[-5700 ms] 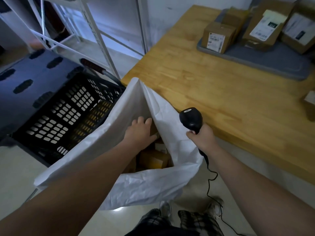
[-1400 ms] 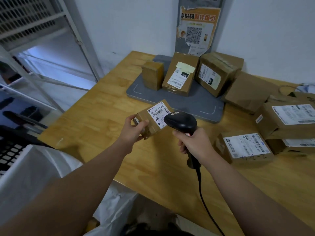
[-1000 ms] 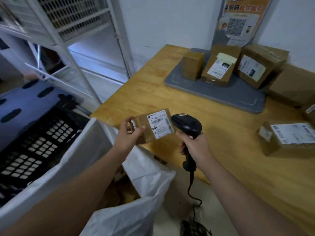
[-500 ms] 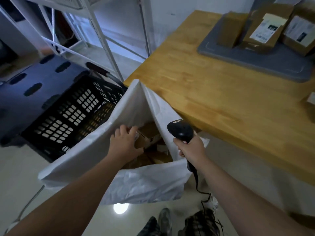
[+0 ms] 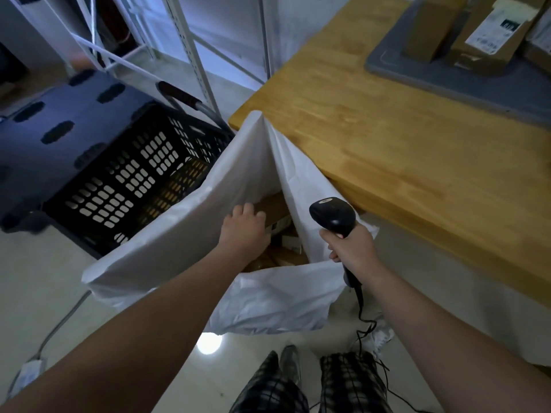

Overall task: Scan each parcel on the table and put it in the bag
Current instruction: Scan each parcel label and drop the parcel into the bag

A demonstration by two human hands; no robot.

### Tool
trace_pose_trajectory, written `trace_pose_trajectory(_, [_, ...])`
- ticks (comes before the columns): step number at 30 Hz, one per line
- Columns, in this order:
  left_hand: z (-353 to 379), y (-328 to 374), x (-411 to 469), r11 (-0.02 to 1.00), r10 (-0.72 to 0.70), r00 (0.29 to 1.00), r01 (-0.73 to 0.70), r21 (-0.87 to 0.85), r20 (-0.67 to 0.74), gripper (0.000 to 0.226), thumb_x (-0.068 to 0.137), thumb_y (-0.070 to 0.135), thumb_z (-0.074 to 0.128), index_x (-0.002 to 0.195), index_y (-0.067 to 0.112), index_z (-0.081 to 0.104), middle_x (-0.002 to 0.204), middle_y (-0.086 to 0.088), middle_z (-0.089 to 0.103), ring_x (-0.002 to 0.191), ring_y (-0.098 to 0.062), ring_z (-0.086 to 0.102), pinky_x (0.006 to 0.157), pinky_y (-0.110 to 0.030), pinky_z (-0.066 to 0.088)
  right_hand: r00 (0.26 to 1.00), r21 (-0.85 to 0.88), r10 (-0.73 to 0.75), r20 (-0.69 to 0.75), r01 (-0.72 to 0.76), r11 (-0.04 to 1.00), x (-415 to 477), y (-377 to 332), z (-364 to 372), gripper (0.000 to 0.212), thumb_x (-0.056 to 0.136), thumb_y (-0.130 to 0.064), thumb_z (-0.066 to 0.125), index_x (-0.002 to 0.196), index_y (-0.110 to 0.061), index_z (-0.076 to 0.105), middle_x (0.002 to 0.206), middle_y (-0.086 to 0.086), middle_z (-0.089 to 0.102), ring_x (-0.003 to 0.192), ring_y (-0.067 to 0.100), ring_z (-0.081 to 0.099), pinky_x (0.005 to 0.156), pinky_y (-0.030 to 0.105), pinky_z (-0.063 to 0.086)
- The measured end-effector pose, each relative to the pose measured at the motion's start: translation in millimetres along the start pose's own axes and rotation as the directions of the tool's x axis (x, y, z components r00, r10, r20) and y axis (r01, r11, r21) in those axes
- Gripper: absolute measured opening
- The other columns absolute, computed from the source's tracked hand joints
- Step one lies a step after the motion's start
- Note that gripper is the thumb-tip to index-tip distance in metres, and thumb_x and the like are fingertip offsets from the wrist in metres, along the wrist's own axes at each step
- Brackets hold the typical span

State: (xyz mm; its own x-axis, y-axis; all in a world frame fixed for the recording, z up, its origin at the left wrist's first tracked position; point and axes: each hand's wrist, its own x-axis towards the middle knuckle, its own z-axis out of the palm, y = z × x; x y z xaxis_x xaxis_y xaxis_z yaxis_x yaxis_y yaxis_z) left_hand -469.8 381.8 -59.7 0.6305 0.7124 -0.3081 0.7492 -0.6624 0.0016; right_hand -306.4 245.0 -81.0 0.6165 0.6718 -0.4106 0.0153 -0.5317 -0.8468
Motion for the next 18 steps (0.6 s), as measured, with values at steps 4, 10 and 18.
trace_pose_trajectory(4, [-36, 20, 8, 0.998, 0.046, 0.997, -0.049, -0.032, -0.069, 0.043, 0.095, 0.040, 0.050, 0.130, 0.014, 0.048, 0.128, -0.011, 0.043, 0.120, -0.030, 0.041, 0.099, -0.041, 0.038, 0.997, 0.011, -0.015, -0.070, 0.016, 1.000, 1, -23, -27, 0.016, 0.085, -0.020, 0.071, 0.083, -0.006, 0.063, 0.064, 0.007, 0.062, 0.051, 0.015, 0.060, 0.053, 0.026, 0.048])
trace_pose_trajectory(10, [-96, 79, 48, 0.989, 0.135, 0.974, -0.145, -0.040, -0.181, 0.048, 0.096, 0.040, 0.049, 0.135, 0.012, 0.046, 0.133, -0.011, 0.044, 0.123, -0.030, 0.040, 0.098, -0.038, 0.039, 0.984, 0.058, -0.056, -0.171, 0.067, 0.996, 19, -64, -106, 0.022, 0.087, -0.020, 0.069, 0.073, -0.004, 0.062, 0.058, 0.006, 0.059, 0.043, 0.009, 0.057, 0.058, 0.031, 0.050])
trace_pose_trajectory(18, [-155, 196, 123, 0.961, 0.250, 0.933, -0.273, -0.054, -0.259, 0.052, 0.096, 0.042, 0.050, 0.139, 0.014, 0.043, 0.133, -0.009, 0.046, 0.122, -0.028, 0.041, 0.098, -0.038, 0.042, 0.934, 0.027, -0.127, -0.333, 0.144, 0.989, 71, -91, -251, 0.023, 0.087, -0.026, 0.069, 0.090, -0.004, 0.063, 0.068, 0.006, 0.064, 0.053, 0.015, 0.062, 0.061, 0.033, 0.055])
